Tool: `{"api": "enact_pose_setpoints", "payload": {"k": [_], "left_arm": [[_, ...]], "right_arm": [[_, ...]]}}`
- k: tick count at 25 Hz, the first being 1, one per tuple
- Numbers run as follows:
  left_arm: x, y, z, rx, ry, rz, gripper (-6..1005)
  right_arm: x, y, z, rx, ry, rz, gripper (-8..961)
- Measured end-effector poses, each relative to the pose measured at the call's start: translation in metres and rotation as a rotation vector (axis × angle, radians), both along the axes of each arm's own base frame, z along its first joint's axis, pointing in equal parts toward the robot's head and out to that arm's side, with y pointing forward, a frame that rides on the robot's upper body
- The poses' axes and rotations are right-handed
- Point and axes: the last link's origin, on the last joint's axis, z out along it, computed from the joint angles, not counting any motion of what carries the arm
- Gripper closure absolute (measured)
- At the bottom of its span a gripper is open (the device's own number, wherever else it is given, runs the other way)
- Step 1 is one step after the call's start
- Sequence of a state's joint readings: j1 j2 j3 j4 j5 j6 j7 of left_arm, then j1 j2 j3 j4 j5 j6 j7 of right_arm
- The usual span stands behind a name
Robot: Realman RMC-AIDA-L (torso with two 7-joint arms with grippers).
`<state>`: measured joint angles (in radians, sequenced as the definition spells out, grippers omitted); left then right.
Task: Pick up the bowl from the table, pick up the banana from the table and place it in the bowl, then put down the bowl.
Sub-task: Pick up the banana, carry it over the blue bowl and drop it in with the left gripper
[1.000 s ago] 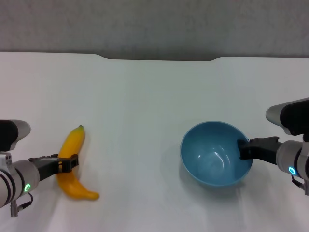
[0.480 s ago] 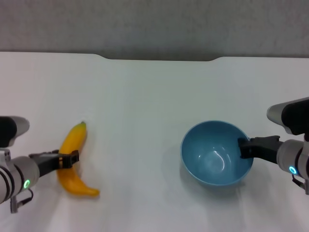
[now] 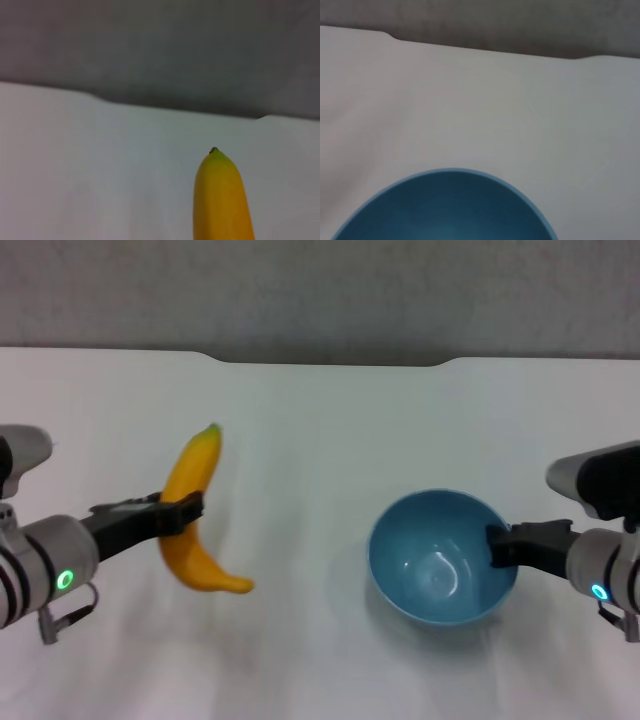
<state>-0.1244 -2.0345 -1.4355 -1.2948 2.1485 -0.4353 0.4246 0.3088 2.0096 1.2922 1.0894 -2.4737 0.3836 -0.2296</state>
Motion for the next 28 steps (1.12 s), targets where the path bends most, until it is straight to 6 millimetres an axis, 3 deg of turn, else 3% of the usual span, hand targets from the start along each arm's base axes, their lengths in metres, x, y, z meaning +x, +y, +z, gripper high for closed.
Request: {"api": "enact_pose_setpoints", "payload": {"k": [9, 14, 21, 28], "left_arm": [[0.041, -0.006, -0.017, -0.067, -0.138, -0.17, 465], [0.051, -0.006, -0.018, -0.05, -0.186, -0.236, 465], [0.058, -0.006, -0.023, -0.034, -0.247, -0.291, 465], [0.054, -0.01, -0.027, 0.004, -0.314, -0.324, 464]], "right_arm": [[-0.032, 0.004, -0.013, -0.037, 0.02, 0.09, 908], [-0.052, 0.004, -0.023, -0.061, 0.041, 0.146, 907], [-0.071, 0.0, -0.035, -0.082, 0.071, 0.204, 906], [-0.081, -0.003, -0.034, -0.076, 0.1, 0.224, 905]]}}
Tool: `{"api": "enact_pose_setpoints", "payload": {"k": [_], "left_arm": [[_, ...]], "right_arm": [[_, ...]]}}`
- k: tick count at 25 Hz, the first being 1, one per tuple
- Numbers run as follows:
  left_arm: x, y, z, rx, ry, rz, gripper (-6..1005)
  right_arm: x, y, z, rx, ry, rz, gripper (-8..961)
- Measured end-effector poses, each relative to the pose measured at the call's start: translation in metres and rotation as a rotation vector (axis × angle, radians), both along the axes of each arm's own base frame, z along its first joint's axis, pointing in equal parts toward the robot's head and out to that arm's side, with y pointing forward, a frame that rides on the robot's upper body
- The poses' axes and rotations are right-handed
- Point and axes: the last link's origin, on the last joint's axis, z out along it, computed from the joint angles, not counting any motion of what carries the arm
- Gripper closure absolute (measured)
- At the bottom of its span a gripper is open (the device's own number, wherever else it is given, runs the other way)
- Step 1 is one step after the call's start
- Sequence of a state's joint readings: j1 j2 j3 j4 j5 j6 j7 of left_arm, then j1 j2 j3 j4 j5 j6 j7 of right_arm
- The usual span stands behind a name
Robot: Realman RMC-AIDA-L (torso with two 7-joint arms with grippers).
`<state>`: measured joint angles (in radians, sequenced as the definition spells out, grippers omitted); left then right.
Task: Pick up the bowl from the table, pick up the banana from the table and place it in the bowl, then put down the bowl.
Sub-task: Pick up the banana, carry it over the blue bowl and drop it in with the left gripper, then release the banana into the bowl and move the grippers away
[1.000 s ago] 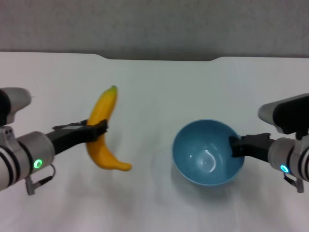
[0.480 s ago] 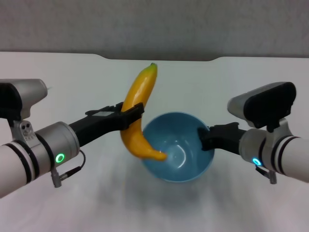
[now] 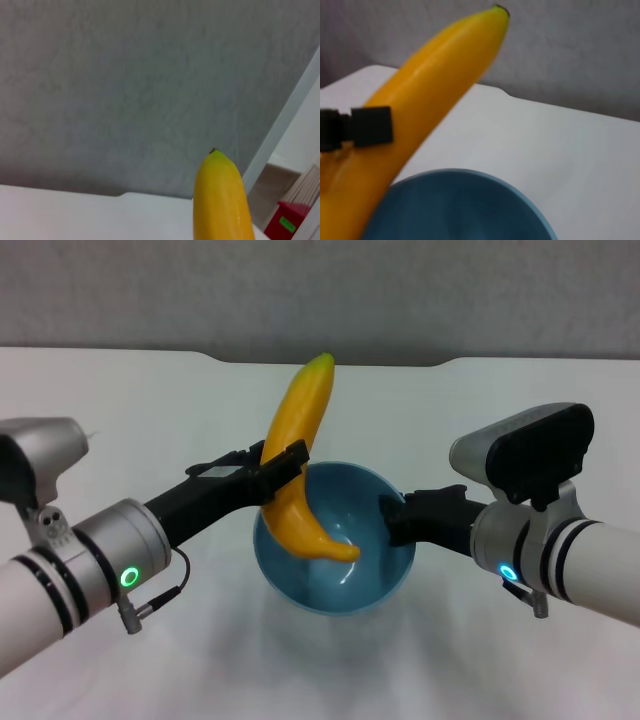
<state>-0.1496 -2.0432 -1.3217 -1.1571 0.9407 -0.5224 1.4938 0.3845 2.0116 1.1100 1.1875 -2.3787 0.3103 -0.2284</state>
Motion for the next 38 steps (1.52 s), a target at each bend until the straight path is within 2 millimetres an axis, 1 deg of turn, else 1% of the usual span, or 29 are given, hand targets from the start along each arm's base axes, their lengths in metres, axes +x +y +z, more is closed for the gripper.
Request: {"api": "enact_pose_setpoints", "payload": {"k": [7, 12, 23, 27, 29, 32, 34, 36, 37, 38], "left_arm": [[-0.012, -0.004, -0.002, 0.034, -0.038, -0.038, 466], [-0.019, -0.005, -0.004, 0.044, -0.057, -0.041, 448], [-0.016, -0.008, -0.01, 0.045, -0.051, -0.084, 407], [-0.016, -0.007, -0.007, 0.058, -0.066, -0.079, 277], [-0.02, -0.005, -0.002, 0.075, -0.059, -0.072, 216], [-0.031, -0.001, 0.006, 0.103, -0.025, -0.039, 133], [-0.044, 0.002, 0.011, 0.12, 0.036, 0.005, 78], [-0.054, 0.006, 0.015, 0.128, 0.104, 0.046, 89], [-0.054, 0.006, 0.015, 0.128, 0.104, 0.046, 89], [-0.067, 0.009, 0.02, 0.131, 0.181, 0.1, 89]], "right_arm": [[-0.006, -0.002, 0.002, 0.005, 0.015, 0.015, 904], [-0.006, -0.002, 0.005, 0.011, 0.019, 0.014, 904], [-0.007, -0.001, 0.006, 0.017, 0.021, 0.017, 902], [-0.006, -0.001, 0.007, 0.021, 0.021, 0.014, 902], [0.0, 0.0, 0.01, 0.03, 0.019, -0.001, 901], [0.011, 0.002, 0.017, 0.045, 0.012, -0.036, 901], [0.018, 0.005, 0.022, 0.044, 0.003, -0.068, 901], [0.022, 0.009, 0.025, 0.033, -0.008, -0.095, 901], [0.023, 0.012, 0.027, 0.029, -0.01, -0.106, 900], [0.021, 0.017, 0.029, 0.024, -0.005, -0.116, 900]]}}
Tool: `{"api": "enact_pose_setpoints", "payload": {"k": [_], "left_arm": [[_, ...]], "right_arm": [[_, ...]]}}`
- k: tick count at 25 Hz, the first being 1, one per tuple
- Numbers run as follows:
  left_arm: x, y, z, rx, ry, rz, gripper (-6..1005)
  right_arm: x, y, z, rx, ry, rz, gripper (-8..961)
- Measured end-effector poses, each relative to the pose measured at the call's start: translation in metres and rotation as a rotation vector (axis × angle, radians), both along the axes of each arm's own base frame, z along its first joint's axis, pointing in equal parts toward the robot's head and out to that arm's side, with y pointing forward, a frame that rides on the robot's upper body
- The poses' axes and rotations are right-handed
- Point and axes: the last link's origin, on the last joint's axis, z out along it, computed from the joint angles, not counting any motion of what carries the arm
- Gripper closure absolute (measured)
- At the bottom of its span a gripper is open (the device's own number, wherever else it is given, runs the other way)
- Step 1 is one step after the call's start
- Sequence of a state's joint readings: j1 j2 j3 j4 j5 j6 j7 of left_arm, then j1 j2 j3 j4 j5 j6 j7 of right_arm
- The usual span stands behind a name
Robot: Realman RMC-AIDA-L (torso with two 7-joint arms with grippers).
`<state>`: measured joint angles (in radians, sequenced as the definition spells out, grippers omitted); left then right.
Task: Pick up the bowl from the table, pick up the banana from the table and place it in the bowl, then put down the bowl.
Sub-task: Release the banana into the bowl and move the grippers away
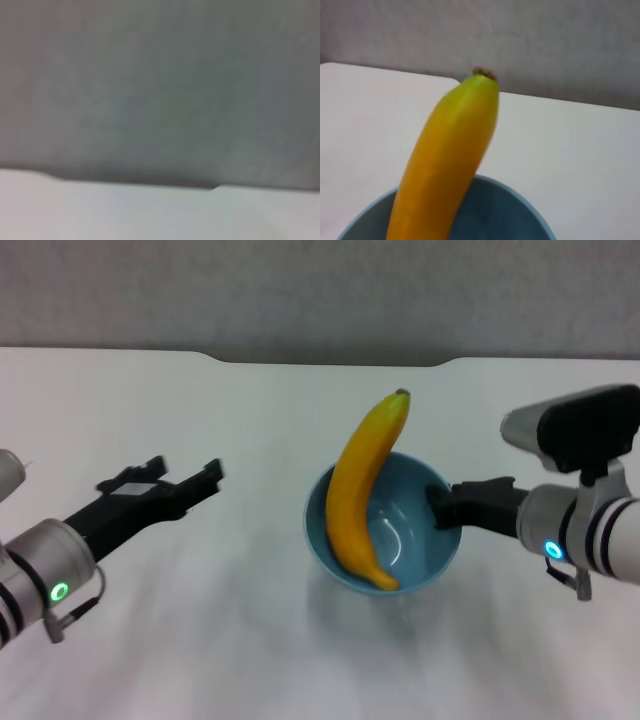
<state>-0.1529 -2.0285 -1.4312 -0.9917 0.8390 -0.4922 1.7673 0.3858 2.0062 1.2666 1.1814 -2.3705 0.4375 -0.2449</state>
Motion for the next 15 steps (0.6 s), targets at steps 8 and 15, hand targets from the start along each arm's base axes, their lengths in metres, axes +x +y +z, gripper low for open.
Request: {"api": "enact_pose_setpoints", "payload": {"k": [8, 15], "left_arm": [[-0.028, 0.003, 0.01, 0.005, 0.119, 0.127, 89], [-0.051, 0.0, 0.017, 0.024, 0.208, 0.206, 88]], "right_arm": [[-0.02, 0.014, -0.005, -0.075, 0.038, -0.023, 899], [-0.026, 0.016, -0.019, -0.172, 0.072, -0.045, 898]]}}
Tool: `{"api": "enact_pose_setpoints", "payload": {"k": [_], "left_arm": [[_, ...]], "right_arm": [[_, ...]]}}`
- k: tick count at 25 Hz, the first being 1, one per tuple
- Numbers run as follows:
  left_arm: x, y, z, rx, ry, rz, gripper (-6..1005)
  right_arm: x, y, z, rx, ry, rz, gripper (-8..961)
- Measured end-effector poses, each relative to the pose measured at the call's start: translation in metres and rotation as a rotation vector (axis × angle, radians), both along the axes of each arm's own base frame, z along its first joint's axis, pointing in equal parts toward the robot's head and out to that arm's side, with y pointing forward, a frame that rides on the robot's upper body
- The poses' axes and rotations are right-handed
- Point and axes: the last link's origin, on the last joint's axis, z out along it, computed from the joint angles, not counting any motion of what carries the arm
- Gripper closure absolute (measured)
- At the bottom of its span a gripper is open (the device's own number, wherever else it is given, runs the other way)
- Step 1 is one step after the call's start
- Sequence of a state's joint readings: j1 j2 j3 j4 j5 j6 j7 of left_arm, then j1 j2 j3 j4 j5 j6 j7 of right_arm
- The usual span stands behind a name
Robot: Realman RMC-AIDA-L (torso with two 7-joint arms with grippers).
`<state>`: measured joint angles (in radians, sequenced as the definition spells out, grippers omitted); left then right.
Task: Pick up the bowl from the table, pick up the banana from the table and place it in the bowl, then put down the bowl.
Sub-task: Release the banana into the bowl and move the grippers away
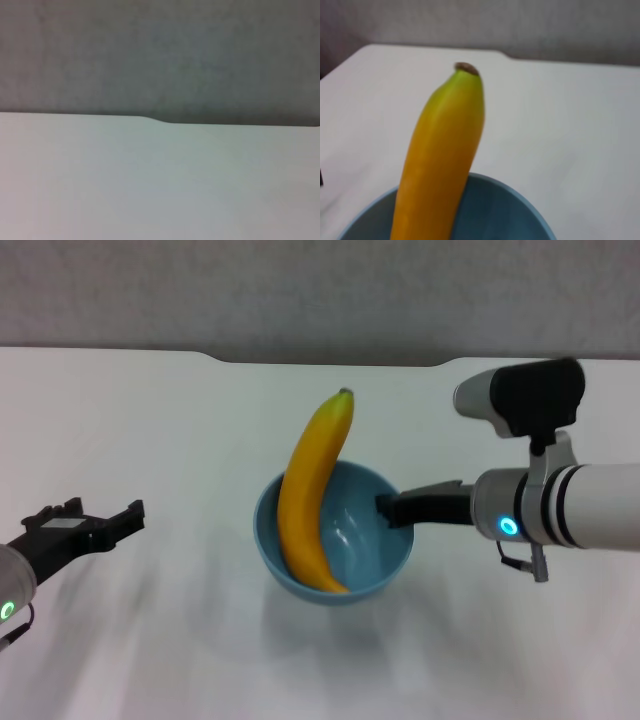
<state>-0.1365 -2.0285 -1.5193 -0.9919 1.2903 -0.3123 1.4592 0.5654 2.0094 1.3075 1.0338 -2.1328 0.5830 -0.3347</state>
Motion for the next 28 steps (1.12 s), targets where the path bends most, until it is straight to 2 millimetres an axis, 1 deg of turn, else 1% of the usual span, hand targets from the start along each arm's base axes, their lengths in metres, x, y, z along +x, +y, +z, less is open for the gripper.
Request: {"api": "enact_pose_setpoints", "payload": {"k": [5, 9, 15, 23, 28], "left_arm": [[-0.004, -0.001, 0.003, 0.015, 0.002, 0.017, 88], [-0.005, -0.001, 0.003, 0.014, 0.002, 0.02, 89], [-0.005, -0.002, 0.002, 0.013, 0.002, 0.021, 88], [-0.007, -0.004, 0.002, 0.014, 0.0, 0.028, 89], [-0.007, -0.004, 0.002, 0.014, 0.0, 0.03, 88]], "right_arm": [[0.011, -0.003, -0.013, -0.054, -0.024, -0.038, 898], [0.016, -0.006, -0.02, -0.076, -0.044, -0.048, 897], [0.017, -0.008, -0.023, -0.08, -0.053, -0.042, 896], [0.036, -0.011, -0.024, -0.085, -0.072, -0.093, 895], [0.038, -0.012, -0.024, -0.086, -0.075, -0.099, 895]]}}
